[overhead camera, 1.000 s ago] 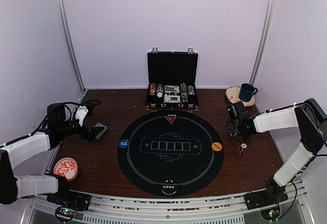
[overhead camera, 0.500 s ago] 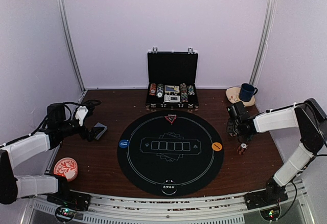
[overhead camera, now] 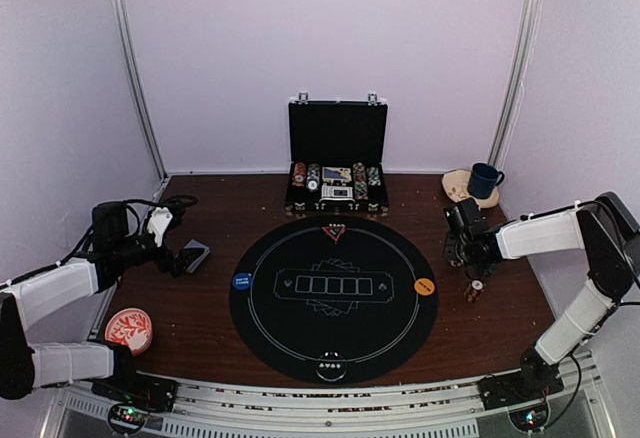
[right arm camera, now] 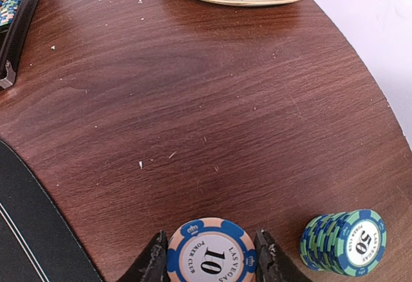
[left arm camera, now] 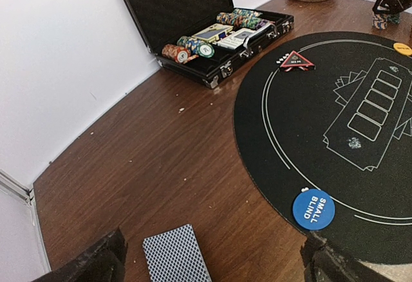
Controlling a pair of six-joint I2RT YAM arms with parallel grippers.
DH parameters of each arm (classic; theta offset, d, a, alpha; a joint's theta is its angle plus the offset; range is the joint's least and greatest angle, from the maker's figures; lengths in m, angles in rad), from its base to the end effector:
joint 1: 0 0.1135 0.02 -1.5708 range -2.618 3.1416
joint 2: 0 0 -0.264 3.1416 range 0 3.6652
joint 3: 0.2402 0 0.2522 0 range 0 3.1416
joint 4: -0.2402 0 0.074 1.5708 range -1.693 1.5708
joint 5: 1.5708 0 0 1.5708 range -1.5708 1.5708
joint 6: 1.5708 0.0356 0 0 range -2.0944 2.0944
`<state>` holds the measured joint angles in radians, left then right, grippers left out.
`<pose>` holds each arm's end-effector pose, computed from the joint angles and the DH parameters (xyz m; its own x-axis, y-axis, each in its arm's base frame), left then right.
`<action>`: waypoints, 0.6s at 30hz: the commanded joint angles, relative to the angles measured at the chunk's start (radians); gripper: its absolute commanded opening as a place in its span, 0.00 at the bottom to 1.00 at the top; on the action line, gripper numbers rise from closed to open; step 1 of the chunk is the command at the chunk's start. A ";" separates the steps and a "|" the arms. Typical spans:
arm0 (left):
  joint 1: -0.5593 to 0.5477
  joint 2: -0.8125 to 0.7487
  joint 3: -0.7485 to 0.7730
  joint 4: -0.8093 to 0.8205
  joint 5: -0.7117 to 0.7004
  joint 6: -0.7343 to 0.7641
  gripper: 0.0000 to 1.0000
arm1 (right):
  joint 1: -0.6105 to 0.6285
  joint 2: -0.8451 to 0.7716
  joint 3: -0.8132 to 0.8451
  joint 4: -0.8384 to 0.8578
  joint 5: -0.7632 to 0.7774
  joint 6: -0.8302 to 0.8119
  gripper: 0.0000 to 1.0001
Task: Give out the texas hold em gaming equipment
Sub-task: Pick up the pile of poker chips from the pile of poker chips.
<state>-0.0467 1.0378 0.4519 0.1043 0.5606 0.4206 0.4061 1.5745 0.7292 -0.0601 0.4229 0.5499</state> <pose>0.2143 -0.0290 0.2072 -0.2140 0.3562 -0.9096 0.6547 0.7434 0.1371 0.2760 0.1028 0.1503 -0.6828 0.2252 -0.6951 0.2690 0.9620 0.0474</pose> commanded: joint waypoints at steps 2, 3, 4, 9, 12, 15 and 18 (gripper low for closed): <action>-0.004 -0.011 -0.004 0.040 0.003 0.009 0.98 | -0.003 -0.009 0.010 0.002 0.018 0.002 0.30; -0.003 -0.011 -0.005 0.040 0.003 0.009 0.98 | -0.002 -0.012 0.010 0.000 0.020 0.002 0.29; -0.003 -0.011 -0.004 0.041 0.002 0.009 0.98 | 0.000 -0.015 0.008 0.001 0.021 0.002 0.29; -0.004 -0.012 -0.004 0.040 0.004 0.008 0.98 | 0.011 -0.033 0.009 -0.001 0.036 -0.002 0.28; -0.004 -0.011 -0.004 0.041 0.002 0.009 0.98 | 0.025 -0.043 0.010 -0.002 0.050 -0.008 0.28; -0.004 -0.007 -0.004 0.041 0.002 0.008 0.98 | 0.041 -0.051 0.015 -0.003 0.059 -0.017 0.28; -0.003 -0.006 -0.004 0.041 0.003 0.008 0.98 | 0.060 -0.055 0.020 -0.003 0.066 -0.025 0.28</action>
<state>-0.0467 1.0378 0.4519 0.1043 0.5602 0.4206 0.4400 1.5497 0.7292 -0.0631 0.4469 0.5442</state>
